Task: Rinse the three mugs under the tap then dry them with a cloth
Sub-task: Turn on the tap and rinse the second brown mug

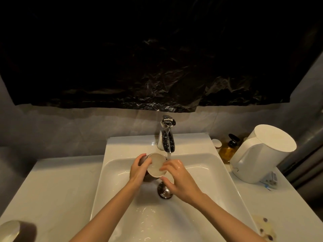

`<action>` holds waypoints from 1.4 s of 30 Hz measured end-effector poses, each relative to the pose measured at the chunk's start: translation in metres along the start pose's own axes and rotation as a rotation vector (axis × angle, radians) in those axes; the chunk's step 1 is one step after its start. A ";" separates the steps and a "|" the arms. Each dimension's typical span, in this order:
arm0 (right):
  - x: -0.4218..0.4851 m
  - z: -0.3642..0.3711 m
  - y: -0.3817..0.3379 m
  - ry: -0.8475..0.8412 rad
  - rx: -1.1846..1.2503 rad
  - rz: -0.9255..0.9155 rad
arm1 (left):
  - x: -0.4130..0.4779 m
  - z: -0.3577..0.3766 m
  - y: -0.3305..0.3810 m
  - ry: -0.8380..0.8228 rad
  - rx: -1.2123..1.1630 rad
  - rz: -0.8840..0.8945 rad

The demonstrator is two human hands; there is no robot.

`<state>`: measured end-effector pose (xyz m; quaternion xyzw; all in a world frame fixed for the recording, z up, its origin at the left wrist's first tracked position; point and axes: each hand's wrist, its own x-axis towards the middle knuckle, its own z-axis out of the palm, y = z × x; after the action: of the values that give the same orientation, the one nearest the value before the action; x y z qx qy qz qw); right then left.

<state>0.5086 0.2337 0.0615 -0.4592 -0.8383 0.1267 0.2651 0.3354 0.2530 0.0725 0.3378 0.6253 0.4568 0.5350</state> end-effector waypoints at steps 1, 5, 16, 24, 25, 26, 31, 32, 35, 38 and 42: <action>-0.001 0.000 -0.003 0.023 0.091 0.110 | -0.001 0.000 -0.001 -0.005 -0.013 -0.012; 0.012 -0.001 -0.017 0.012 0.434 0.474 | -0.003 0.001 -0.003 -0.013 -0.017 -0.057; 0.030 0.009 0.001 -0.038 0.393 0.523 | 0.000 0.005 -0.004 -0.012 0.046 -0.072; 0.042 0.000 -0.007 -0.027 0.880 0.705 | -0.001 0.000 -0.004 -0.141 -0.367 -0.490; 0.044 -0.001 -0.008 -0.044 0.858 0.719 | 0.000 0.000 -0.005 -0.145 -0.373 -0.495; 0.045 -0.001 -0.009 -0.056 0.833 0.726 | 0.000 0.000 -0.005 -0.143 -0.353 -0.493; 0.050 -0.003 -0.013 -0.164 0.512 0.672 | -0.002 0.001 -0.005 -0.063 -0.138 -0.408; 0.049 -0.003 -0.013 -0.167 0.492 0.668 | -0.002 0.000 -0.004 -0.067 -0.124 -0.402; 0.041 0.000 -0.010 -0.122 0.584 0.652 | -0.001 -0.002 0.002 -0.116 -0.086 -0.391; 0.034 -0.009 -0.008 -0.155 0.543 0.612 | 0.002 -0.004 0.004 -0.170 0.159 -0.300; 0.027 -0.027 0.000 -0.314 0.222 0.452 | 0.000 -0.001 -0.005 -0.284 0.285 -0.272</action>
<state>0.5112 0.2557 0.0926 -0.5772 -0.7266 0.3431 0.1457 0.3344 0.2508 0.0684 0.3832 0.6418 0.2356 0.6210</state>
